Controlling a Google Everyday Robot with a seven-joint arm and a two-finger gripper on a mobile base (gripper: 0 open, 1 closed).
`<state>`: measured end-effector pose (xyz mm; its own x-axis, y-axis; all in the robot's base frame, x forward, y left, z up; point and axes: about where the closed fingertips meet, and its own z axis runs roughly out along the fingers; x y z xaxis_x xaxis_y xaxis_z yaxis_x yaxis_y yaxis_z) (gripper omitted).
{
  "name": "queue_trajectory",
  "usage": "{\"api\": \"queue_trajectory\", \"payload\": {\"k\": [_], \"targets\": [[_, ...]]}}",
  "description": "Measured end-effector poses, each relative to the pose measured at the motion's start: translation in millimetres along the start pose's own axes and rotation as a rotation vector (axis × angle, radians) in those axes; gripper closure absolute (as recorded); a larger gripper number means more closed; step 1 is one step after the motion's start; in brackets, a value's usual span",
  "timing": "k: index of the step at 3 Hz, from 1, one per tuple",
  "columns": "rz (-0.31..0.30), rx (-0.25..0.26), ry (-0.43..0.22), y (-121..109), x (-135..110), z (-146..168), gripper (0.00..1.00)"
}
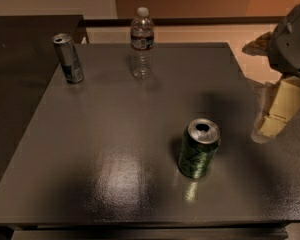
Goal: Move green can near water bottle
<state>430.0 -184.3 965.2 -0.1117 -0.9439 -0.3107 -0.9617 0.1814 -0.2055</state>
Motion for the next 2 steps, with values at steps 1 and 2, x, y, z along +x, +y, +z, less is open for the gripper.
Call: {"api": "queue_trajectory", "payload": {"k": [1,2], "targets": [[-0.089,-0.063,-0.084,22.0,-21.3,16.3,0.00],[-0.175,-0.135,-0.134,45.9,-33.8,34.9,0.00]]}}
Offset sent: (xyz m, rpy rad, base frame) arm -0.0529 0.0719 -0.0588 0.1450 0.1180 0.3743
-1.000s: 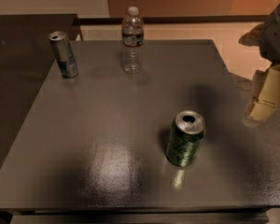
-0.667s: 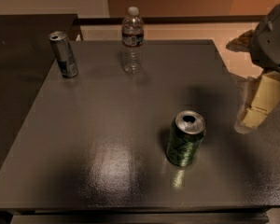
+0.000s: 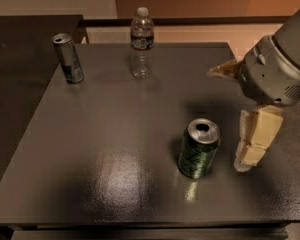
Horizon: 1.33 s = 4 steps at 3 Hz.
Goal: Move green can near water bottle
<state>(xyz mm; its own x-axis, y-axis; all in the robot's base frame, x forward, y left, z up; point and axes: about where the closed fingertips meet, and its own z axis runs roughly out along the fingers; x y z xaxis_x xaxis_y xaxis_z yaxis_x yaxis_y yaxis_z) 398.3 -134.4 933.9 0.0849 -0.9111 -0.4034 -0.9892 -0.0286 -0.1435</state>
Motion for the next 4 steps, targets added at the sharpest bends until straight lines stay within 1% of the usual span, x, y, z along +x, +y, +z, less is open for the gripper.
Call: {"api": "queue_trajectory", "payload": {"k": [1,2,3,4], "targets": [[-0.059,-0.070,-0.027,18.1,-9.9,22.6,0.00],[-0.090,-0.119,-0.039,29.1,-15.5,38.5,0.00],[-0.109,-0.141,-0.047,34.2,-20.0,44.5,0.18],[-0.115,-0.142,-0.053,32.8,-24.6,42.5,0.41]]}}
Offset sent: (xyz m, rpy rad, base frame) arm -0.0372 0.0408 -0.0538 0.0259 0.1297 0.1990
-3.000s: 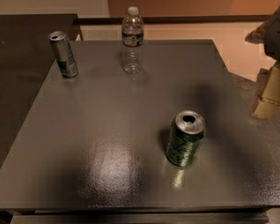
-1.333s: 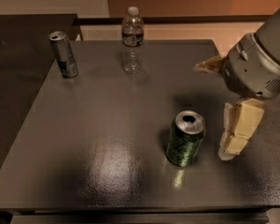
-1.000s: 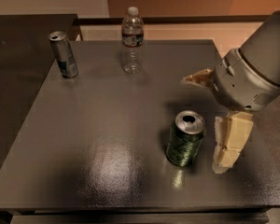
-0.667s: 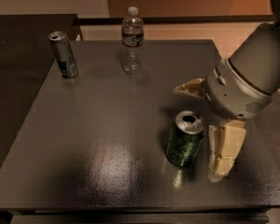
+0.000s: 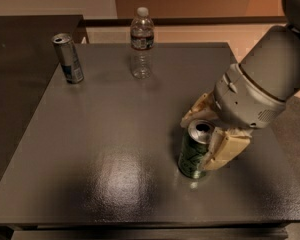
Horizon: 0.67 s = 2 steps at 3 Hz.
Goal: Move green can near water bottle
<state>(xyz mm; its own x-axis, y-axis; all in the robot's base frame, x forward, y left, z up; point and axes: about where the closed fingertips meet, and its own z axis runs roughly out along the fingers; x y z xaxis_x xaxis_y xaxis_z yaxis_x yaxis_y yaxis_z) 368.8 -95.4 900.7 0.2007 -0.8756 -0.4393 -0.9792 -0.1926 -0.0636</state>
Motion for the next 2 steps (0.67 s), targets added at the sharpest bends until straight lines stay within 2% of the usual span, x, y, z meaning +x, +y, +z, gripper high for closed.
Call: {"api": "queue_trajectory", "payload": {"k": [1,2], "targets": [[-0.001,0.012,-0.001,-6.5,-4.0,-6.2,0.65],[0.013,0.051,0.007,-27.9,-16.1,-16.3,0.88]]}}
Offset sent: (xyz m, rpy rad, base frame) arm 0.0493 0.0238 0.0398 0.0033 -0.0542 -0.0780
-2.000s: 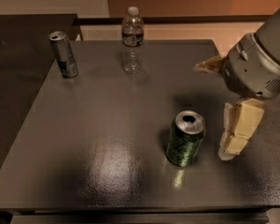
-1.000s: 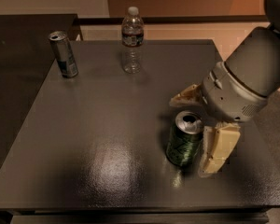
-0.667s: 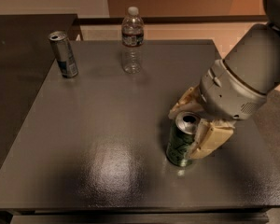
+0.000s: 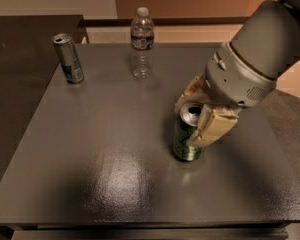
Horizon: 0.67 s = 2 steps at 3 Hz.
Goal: Move green can near water bottle
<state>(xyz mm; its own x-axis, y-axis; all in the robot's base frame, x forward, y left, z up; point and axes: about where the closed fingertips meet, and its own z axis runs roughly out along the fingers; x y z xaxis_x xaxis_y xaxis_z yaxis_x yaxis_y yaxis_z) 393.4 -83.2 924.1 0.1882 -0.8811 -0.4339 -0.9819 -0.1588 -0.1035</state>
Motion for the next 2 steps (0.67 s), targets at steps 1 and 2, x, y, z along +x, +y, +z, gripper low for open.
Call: {"api": "queue_trajectory", "payload": {"k": [1,2], "targets": [[0.060,0.051,0.017,-38.7,-11.9,-4.2,1.00],[0.155,0.080,0.036,-80.1,-18.3,-0.6,1.00]]}}
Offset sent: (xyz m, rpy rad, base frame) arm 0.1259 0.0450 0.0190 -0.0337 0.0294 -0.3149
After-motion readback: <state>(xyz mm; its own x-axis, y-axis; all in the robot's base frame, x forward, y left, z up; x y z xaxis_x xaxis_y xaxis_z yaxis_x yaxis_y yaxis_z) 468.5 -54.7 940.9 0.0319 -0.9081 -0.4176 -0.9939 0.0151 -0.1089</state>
